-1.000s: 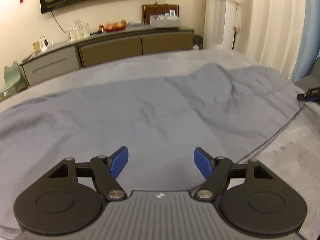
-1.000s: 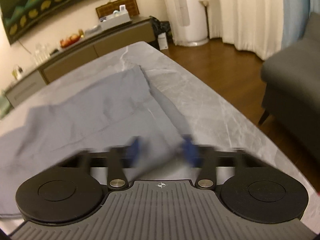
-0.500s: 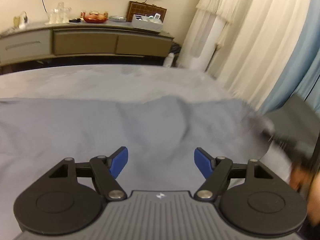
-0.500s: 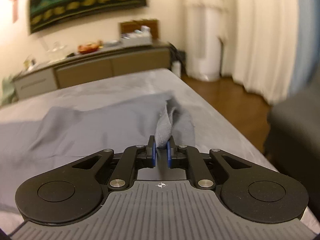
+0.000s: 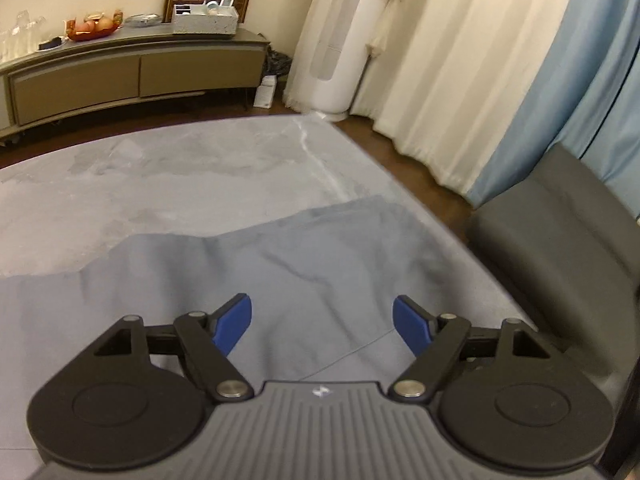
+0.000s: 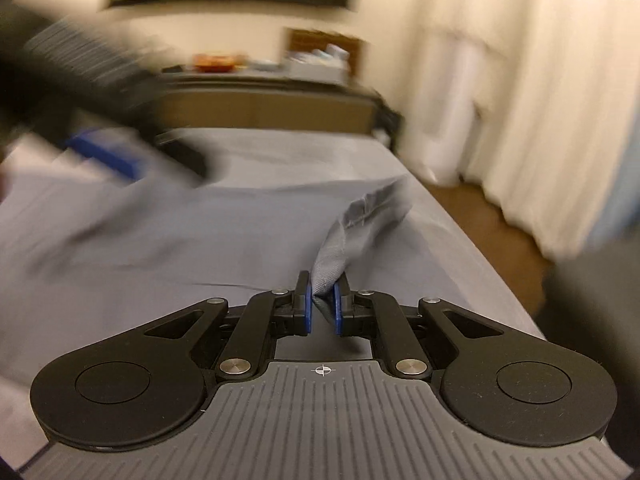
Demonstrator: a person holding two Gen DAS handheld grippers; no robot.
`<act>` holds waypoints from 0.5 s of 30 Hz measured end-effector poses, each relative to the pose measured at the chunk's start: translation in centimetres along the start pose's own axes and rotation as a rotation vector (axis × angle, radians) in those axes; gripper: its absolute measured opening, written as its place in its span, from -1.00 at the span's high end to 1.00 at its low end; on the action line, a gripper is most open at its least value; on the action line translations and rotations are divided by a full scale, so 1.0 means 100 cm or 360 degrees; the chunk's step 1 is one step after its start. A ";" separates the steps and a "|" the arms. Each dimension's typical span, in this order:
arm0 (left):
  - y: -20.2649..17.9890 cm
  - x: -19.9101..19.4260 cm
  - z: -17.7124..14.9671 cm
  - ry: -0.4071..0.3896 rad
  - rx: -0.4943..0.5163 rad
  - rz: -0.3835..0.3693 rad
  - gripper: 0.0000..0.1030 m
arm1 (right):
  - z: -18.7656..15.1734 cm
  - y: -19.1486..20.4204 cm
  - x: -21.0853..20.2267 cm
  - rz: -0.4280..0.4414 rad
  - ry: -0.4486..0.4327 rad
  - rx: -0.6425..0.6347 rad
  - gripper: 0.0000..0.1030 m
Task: Fold clothes
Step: 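Grasp the grey garment corner with the right gripper and lift it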
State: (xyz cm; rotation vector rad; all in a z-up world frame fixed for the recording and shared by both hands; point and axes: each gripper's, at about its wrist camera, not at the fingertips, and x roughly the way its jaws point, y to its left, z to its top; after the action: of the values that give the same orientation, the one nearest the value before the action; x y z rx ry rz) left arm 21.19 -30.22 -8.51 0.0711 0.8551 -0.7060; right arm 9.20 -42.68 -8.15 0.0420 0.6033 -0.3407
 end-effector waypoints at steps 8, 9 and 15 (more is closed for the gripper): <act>0.039 0.045 -0.008 0.0049 0.0062 0.0468 -0.33 | -0.015 -0.089 0.028 0.0284 0.0187 0.0628 0.91; 0.046 0.045 -0.007 0.0032 0.0048 0.0514 -0.33 | -0.014 -0.089 0.028 0.0282 0.0196 0.0635 0.91; 0.092 0.031 0.009 0.0062 -0.0248 0.0604 -0.23 | -0.011 -0.083 0.028 0.0192 0.0221 0.0505 0.88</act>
State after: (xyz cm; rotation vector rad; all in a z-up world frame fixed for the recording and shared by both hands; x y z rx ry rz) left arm 28.67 -25.04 -12.08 0.1042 0.9000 -0.2823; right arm 8.04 -51.16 -10.12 0.4079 0.6762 -0.3152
